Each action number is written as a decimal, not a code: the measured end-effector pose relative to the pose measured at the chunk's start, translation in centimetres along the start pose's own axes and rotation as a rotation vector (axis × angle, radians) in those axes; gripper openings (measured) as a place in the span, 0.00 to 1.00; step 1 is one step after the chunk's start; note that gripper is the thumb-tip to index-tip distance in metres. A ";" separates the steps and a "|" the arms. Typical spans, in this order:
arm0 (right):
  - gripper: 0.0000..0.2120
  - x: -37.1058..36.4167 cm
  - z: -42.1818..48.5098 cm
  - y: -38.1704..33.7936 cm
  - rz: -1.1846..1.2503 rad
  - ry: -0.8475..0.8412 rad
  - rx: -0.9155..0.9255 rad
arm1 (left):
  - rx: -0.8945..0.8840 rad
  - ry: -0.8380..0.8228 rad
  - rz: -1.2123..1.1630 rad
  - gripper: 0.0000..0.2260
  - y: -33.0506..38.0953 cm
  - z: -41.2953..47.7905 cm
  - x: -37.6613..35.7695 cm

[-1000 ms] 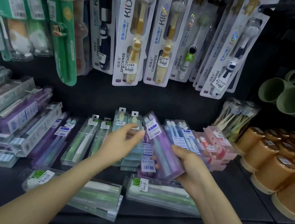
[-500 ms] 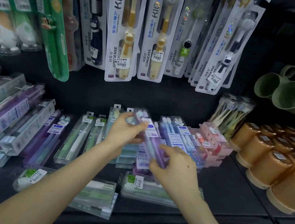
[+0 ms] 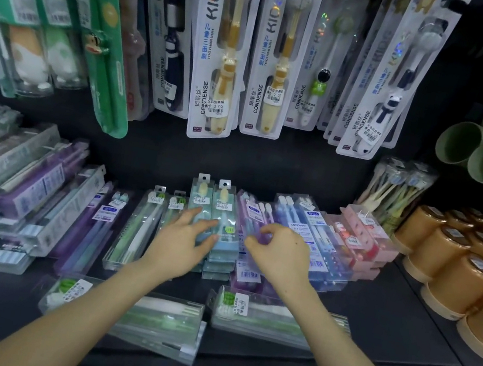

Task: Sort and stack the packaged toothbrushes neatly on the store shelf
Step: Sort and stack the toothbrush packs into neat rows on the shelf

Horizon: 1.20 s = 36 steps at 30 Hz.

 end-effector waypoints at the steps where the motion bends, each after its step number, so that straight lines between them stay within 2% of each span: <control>1: 0.12 -0.4 0.3 -0.3 -0.083 0.006 0.030 | 0.002 -0.003 -0.006 0.19 0.0 0.1 -0.1; 5: 0.15 -2.1 1.0 -1.1 -0.298 -0.004 0.115 | 0.014 -0.004 -0.042 0.19 -0.1 0.1 0.0; 9: 0.22 -2.2 0.8 -1.5 -0.363 0.023 0.167 | -0.011 -0.039 -0.054 0.19 0.0 0.0 0.1; 11: 0.22 -1.4 0.4 -2.1 -0.354 0.085 0.207 | -0.017 -0.029 -0.102 0.19 -0.6 -0.3 0.8; 13: 0.20 -0.8 -0.2 -3.2 -0.259 0.140 0.255 | 0.058 0.109 -0.156 0.17 -2.9 -0.7 2.8; 15: 0.17 -1.2 -1.0 -4.9 -0.133 0.119 0.301 | 0.215 0.243 -0.148 0.15 -6.5 -1.4 4.8; 17: 0.15 -2.4 -1.7 -6.7 -0.044 0.051 0.340 | 0.348 0.169 -0.059 0.17 -9.9 -1.8 4.9; 19: 0.11 -4.1 -2.6 -8.1 0.013 -0.021 0.363 | 0.377 0.020 0.023 0.23 -11.7 -1.8 3.9; 22: 0.11 -6.4 -3.6 -9.2 0.033 -0.105 0.384 | 0.329 -0.054 0.041 0.27 -12.3 -1.7 3.3; 26: 0.11 -8.2 -3.7 -10.4 0.021 -0.137 0.389 | 0.237 -0.082 -0.069 0.27 -11.9 -1.7 2.5; 29: 0.11 -9.4 -3.6 -11.5 0.040 -0.158 0.383 | 0.220 0.046 -0.113 0.20 -12.8 -2.6 4.0; 32: 0.10 -11.5 -3.3 -12.9 0.135 -0.251 0.339 | 0.191 0.381 0.040 0.11 -13.9 -5.0 8.7; 34: 0.11 -13.8 -3.2 -14.0 0.180 -0.342 0.304 | 0.106 0.580 0.172 0.07 -14.2 -7.1 11.6; 36: 0.14 -16.5 -2.8 -14.9 0.167 -0.431 0.256 | 0.026 0.614 0.339 0.07 -14.4 -8.4 12.8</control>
Point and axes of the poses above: each hand's wrist, its own z-axis towards the middle knuckle, its own x-axis out of the back of the hand, y = z × x, the point moved 8 cm from there along z, towards the middle knuckle, and after that the axes turned 8 degrees about z, right-handed, at the moved point
